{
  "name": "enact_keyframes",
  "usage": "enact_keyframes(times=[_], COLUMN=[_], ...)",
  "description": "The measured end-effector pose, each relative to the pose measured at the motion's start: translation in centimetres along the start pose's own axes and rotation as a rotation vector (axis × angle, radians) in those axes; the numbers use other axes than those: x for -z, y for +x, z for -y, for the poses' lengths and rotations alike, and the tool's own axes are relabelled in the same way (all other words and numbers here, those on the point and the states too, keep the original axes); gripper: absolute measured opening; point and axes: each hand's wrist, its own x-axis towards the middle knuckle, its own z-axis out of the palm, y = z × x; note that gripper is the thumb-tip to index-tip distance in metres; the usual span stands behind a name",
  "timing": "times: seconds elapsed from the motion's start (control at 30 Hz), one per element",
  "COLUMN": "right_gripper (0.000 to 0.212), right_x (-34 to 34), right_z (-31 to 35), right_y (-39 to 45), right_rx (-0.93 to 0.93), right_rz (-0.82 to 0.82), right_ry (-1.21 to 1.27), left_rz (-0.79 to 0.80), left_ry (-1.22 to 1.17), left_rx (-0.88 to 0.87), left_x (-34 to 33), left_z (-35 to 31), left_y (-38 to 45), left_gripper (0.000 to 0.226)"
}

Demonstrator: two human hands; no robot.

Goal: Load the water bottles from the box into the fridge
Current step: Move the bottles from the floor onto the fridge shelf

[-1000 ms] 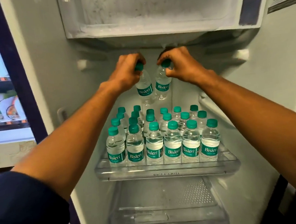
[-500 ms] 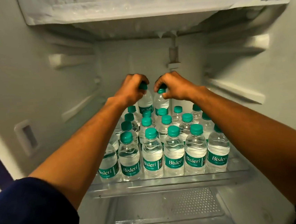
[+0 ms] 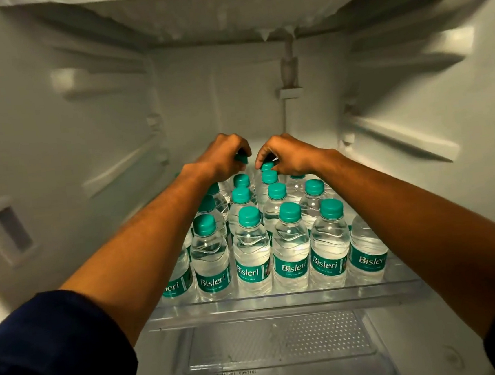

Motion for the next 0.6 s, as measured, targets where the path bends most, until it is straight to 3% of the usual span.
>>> enact_keyframes(times=[0.47, 0.6], right_gripper=[0.053, 0.062], right_x=[-0.1, 0.1], right_z=[0.3, 0.6], right_y=[-0.2, -1.0], right_rx=[-0.051, -0.094], right_rz=[0.003, -0.057], right_ry=[-0.063, -0.085], left_rz=[0.158, 0.123], left_ry=[0.049, 0.044], left_rx=[0.092, 0.142], left_x=[0.0, 0.9], left_z=[-0.7, -1.5], left_y=[0.0, -0.8], left_gripper=[0.034, 0.041])
